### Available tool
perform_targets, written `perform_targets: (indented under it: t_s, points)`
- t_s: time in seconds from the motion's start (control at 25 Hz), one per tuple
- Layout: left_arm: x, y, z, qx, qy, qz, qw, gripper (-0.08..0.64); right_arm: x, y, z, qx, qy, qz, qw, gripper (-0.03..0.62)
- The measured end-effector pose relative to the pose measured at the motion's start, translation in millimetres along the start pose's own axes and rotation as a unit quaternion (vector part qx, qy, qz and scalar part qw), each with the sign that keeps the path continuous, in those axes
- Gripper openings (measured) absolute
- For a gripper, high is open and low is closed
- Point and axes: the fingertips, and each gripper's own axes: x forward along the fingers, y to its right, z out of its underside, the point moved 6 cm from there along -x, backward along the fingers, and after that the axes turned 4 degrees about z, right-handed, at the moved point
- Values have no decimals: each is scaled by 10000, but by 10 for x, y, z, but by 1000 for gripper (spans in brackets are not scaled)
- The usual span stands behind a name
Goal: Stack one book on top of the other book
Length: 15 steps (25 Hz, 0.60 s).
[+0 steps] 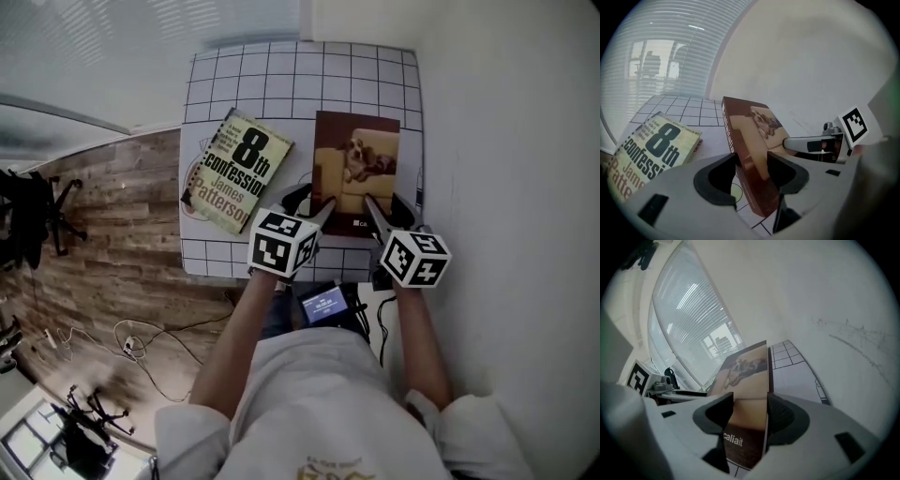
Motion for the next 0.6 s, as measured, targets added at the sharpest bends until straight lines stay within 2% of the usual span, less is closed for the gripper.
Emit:
perform_targets:
  t_s: [0.6]
  points:
    - [-320,266,-83,172,-39,-101,9998,207,-366,-115,-39,210,203,-235,9993,213]
